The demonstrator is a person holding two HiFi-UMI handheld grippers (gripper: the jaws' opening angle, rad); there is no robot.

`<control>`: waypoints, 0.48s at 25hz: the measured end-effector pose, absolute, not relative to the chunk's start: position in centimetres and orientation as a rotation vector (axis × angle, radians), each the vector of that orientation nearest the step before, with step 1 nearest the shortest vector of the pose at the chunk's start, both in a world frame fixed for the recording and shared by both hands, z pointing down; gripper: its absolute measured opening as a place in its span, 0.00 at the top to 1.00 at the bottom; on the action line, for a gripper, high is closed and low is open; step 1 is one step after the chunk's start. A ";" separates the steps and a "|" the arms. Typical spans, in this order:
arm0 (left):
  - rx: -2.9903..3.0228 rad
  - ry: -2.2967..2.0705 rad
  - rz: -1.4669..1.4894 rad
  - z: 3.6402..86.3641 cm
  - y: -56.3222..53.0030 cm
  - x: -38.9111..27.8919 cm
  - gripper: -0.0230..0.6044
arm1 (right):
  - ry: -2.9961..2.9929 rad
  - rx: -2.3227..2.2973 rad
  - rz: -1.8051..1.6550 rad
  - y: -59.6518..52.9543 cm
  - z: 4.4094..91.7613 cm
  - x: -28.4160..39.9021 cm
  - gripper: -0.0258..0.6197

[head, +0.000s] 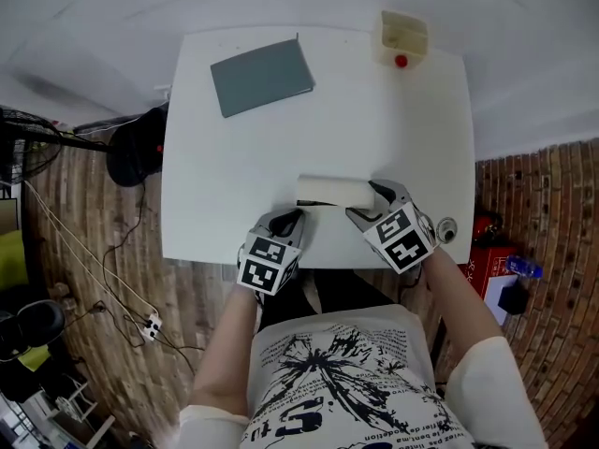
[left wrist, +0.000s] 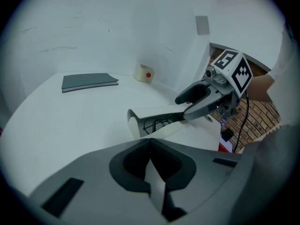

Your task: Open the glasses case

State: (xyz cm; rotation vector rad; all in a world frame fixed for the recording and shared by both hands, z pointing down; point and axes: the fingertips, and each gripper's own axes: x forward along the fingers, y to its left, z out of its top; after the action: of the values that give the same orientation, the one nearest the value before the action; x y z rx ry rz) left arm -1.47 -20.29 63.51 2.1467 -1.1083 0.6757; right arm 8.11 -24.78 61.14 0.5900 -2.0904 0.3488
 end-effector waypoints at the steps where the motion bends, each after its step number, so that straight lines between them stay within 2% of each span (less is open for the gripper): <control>1: 2.144 -1.104 0.675 63.5 -20.2 -1.4 0.94 | -2.099 0.603 0.344 -25.0 60.8 8.1 0.53; 5: 2.139 -1.094 0.670 63.5 -20.3 -1.5 0.94 | -2.091 0.682 0.286 -26.7 59.8 8.4 0.72; 12: 2.136 -1.089 0.669 63.3 -20.3 -1.4 0.94 | -2.084 0.720 0.300 -29.5 59.8 8.7 0.78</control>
State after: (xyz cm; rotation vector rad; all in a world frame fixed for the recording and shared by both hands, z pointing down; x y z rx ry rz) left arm -1.41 -20.29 63.34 2.1363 -1.0887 0.6686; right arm 8.74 -29.46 59.76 0.7197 -2.0842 0.3005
